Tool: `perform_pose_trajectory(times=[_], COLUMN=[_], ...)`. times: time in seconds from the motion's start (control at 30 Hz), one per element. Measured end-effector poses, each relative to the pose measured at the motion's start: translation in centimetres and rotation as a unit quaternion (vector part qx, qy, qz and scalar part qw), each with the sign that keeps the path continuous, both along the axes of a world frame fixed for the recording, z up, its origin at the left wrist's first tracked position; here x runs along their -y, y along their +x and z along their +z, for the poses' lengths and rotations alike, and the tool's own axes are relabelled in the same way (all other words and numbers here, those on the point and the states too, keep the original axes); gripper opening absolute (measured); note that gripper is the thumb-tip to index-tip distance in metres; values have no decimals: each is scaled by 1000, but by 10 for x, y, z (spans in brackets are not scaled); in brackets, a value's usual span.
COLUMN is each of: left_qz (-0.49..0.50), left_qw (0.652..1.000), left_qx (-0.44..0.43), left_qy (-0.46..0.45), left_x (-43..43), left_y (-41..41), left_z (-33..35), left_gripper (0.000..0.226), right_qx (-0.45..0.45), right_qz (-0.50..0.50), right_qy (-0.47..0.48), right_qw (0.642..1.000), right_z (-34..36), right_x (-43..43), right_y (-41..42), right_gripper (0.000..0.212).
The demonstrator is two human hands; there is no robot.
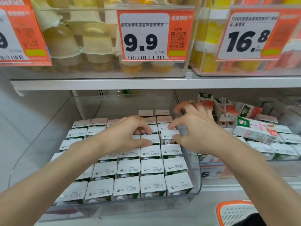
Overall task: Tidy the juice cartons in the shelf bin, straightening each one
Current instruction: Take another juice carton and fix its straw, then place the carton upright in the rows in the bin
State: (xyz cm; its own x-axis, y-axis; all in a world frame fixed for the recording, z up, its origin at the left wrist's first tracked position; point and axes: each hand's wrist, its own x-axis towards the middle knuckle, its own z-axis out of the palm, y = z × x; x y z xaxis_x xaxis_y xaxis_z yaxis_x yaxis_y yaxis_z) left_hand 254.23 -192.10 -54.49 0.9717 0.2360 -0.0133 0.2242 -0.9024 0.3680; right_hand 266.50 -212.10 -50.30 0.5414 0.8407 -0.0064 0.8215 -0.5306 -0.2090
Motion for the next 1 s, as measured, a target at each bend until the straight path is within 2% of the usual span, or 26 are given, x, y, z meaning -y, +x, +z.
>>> perform_pose_trajectory(times=[0.2, 0.4, 0.5, 0.63, 0.7, 0.83, 1.0], left_qz=[-30, -62, -62, -66, -57, -35, 29], left_qw=[995, 987, 992, 995, 993, 980, 969], left_qx=[-51, -77, -49, 36, 102, 194, 191], left_qy=[75, 124, 98, 57, 20, -37, -157], left_x=[3, 6, 6, 4, -2, -12, -12], left_y=[3, 6, 7, -1, -10, -33, -60], left_z=[14, 18, 21, 25, 27, 19, 3], left_gripper=[42, 34, 37, 33, 30, 33, 46], right_qx=[20, 124, 113, 85, 70, -21, -79], right_qz=[12, 60, 74, 103, 111, 108, 101], right_qy=[7, 40, 42, 37, 64, 166, 228], right_qw=[1000, 990, 990, 990, 989, 980, 965], right_z=[-7, -11, -11, -10, -9, -9, -14], right_x=[-1, -4, -9, -16, -20, -27, -32], right_y=[-2, -10, -11, -16, -20, -25, -31], right_gripper=[29, 27, 31, 49, 44, 33, 41])
